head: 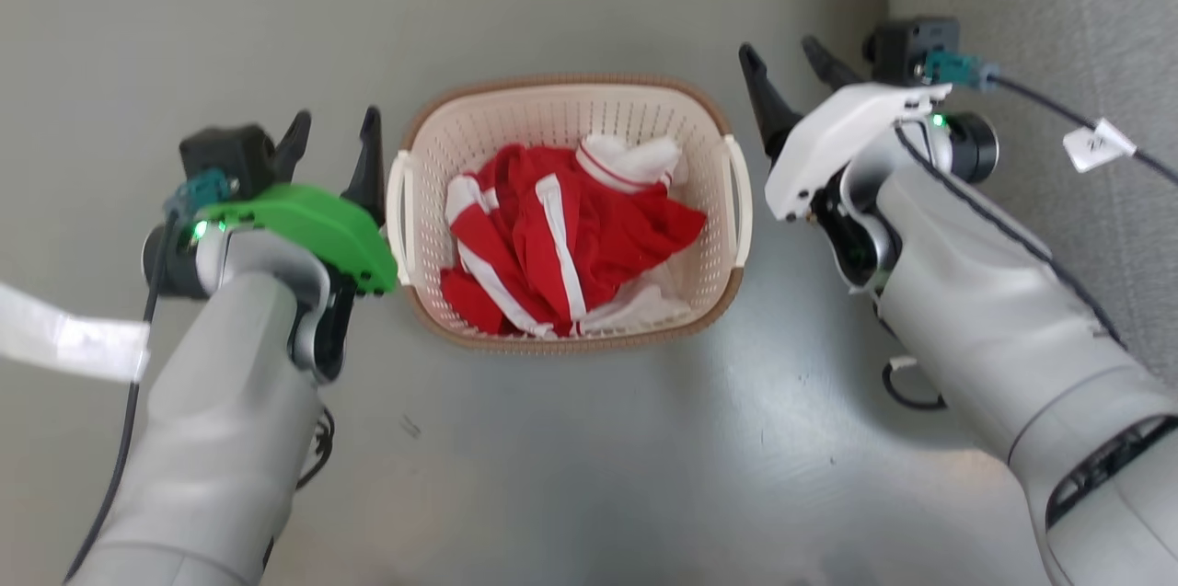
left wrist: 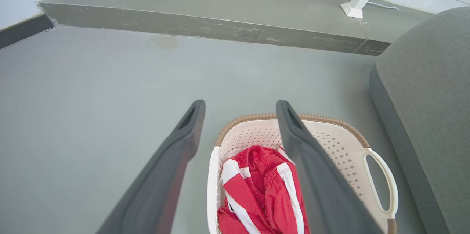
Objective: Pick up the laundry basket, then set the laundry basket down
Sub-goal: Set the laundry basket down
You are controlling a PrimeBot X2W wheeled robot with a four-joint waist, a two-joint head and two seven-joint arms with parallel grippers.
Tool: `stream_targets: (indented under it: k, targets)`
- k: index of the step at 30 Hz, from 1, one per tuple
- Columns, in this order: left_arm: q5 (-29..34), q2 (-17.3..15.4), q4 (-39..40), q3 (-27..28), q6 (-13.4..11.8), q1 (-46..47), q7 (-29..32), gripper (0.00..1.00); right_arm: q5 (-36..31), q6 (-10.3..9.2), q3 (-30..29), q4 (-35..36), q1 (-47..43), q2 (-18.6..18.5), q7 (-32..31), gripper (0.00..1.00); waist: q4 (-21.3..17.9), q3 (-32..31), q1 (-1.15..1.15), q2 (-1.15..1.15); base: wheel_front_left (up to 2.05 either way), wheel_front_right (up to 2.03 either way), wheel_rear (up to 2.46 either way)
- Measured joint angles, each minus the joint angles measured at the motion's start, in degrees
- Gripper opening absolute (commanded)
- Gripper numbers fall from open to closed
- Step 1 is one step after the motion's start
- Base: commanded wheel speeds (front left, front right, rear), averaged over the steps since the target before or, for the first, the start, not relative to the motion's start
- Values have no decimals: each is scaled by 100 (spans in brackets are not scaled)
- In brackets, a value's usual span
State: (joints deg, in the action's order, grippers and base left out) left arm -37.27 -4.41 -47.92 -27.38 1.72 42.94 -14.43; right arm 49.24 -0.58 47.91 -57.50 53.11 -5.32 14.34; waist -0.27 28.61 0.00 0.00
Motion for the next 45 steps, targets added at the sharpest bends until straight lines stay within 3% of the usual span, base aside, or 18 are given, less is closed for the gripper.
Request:
stream_targets:
  k: [27, 45]
  targets:
    - [808, -176, 1873, 1065, -377, -2645, 0, 100, -1176, -359, -1176, 2024, -2370, -123, 1, 100, -68, -1913, 0, 0, 0, 0, 0]
    - [1160, -152, 2900, 1372, -435, -4036, 1, 100, -1809, -510, -1626, 3094, -3901, -155, 0, 100, -100, -2838, 0, 0, 0, 0, 0]
